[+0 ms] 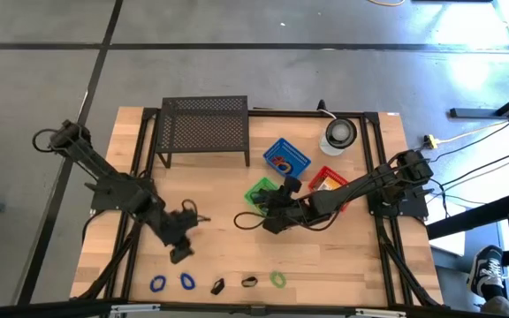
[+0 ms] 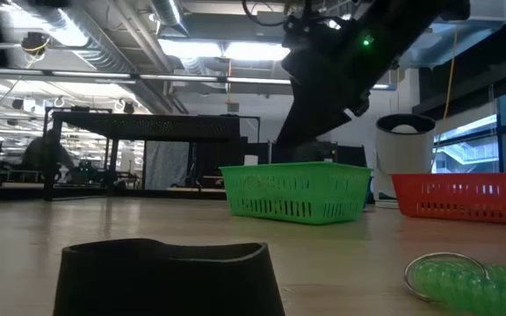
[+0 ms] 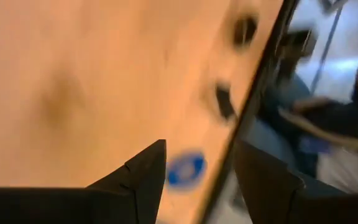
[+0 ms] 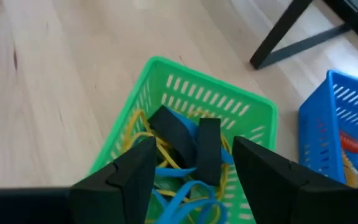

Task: Pick & Place Office Desk Supplies
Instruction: Put the blue spring keychain into the blue basket

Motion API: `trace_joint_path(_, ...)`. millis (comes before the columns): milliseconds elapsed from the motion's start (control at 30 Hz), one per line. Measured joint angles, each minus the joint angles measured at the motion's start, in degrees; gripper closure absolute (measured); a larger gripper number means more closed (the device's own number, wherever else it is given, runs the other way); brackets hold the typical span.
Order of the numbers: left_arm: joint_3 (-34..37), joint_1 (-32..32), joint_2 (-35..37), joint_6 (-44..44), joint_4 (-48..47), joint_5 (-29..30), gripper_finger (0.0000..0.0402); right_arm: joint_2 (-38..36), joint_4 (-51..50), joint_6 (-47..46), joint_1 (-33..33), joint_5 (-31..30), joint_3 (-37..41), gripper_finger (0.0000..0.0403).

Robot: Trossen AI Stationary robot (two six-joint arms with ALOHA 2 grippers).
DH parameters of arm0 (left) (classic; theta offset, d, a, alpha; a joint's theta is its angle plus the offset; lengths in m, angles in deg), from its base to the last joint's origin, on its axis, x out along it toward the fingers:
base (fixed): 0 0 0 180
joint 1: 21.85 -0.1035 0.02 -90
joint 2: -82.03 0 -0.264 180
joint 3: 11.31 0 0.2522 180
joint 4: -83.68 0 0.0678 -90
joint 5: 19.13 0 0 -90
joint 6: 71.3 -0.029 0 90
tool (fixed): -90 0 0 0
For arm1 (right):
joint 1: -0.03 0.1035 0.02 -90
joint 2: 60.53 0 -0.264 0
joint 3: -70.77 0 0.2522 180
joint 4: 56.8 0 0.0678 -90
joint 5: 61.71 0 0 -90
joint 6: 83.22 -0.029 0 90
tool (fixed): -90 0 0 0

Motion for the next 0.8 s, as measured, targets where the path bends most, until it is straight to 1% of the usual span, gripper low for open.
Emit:
trace_joint_path(100,0.33,3.48,-2.75,6.76,-0.15,-5.87,0.0219,0.0,0.96,-0.39,-0.15,-0.01,0.0,0.0188)
trace_joint_path(200,0.33,8.03,-6.1,9.95,0.01,-8.92,0.0219,0.0,2.02,-0.39,-0.15,0.18,0.0,0.0188)
trace_joint_path(300,0.35,12.73,-9.98,10.18,-0.14,-12.08,0.0219,0.0,2.25,-0.39,-0.15,0.17,0.0,0.0189)
trace_joint_path(400,0.35,17.33,-13.92,8.45,-0.03,-12.43,0.0219,0.0,2.26,-0.39,-0.15,0.17,0.0,0.0189)
trace_joint_path(500,0.35,20.28,-17.47,6.56,0.11,-13.26,0.0219,0.0,2.27,-0.39,-0.15,0.16,0.0,0.0189)
trace_joint_path(700,0.35,21.82,-21.39,3.68,2.28,-14.38,0.0219,0.0,2.38,-0.36,-0.15,0.12,0.0,0.0189)
trace_joint_path(800,0.35,21.82,-22.58,1.82,3.05,-12.33,0.0219,0.0,2.38,-0.36,-0.16,0.01,0.0,0.0189)
